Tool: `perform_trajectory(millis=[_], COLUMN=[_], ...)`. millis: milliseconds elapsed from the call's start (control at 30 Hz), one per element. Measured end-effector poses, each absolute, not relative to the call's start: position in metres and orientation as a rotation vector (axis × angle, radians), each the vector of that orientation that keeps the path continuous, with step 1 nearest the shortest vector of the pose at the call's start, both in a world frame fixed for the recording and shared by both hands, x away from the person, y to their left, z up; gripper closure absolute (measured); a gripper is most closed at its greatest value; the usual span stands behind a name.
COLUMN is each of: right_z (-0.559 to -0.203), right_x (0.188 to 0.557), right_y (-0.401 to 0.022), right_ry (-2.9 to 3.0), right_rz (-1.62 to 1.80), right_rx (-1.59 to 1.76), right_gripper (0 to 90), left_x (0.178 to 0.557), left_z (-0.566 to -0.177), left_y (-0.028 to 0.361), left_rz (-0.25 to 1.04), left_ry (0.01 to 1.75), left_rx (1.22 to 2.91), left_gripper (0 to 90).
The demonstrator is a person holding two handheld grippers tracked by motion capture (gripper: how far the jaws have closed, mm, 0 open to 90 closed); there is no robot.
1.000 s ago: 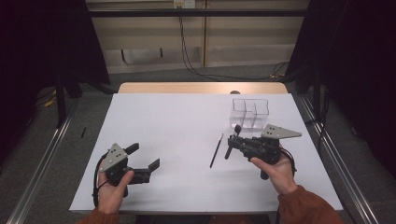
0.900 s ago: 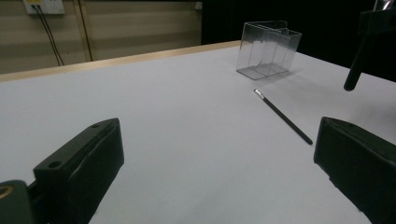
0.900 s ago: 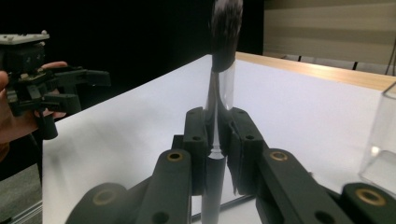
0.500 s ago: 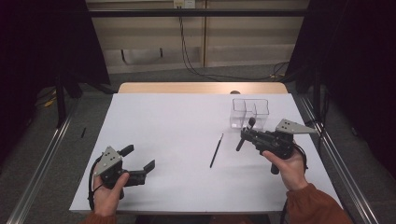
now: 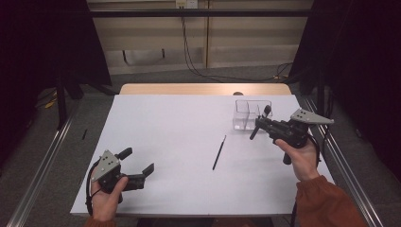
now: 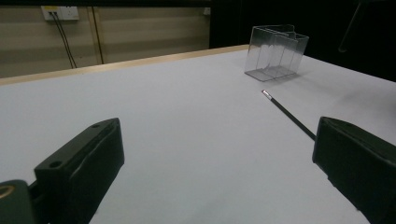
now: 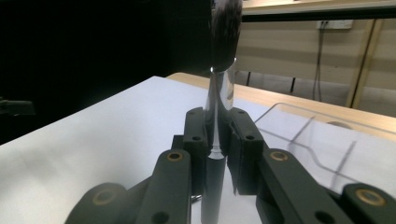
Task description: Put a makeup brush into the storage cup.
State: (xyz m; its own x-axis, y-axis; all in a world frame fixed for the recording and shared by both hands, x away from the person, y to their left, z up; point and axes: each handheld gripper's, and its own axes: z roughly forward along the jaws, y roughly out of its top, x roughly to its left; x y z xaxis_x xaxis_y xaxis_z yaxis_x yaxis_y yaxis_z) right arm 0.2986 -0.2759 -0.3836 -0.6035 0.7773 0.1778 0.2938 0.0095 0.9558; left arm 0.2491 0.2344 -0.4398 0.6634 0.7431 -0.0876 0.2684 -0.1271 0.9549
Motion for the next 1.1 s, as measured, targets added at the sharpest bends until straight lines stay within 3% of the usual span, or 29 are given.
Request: perform_trajectory(millis=[1100], right_z=[-0.357], right_x=[0.358], right_y=[-0.312], right_ry=[1.742], right_rz=[1.458], right_rx=[1.167], right_gripper=[79.4], left_x=[0.248], left_z=[-0.442], left_y=[0.242], left_rz=[0.512], left_ry=[0.835], left_rx=[1.720], left_gripper=[2.4])
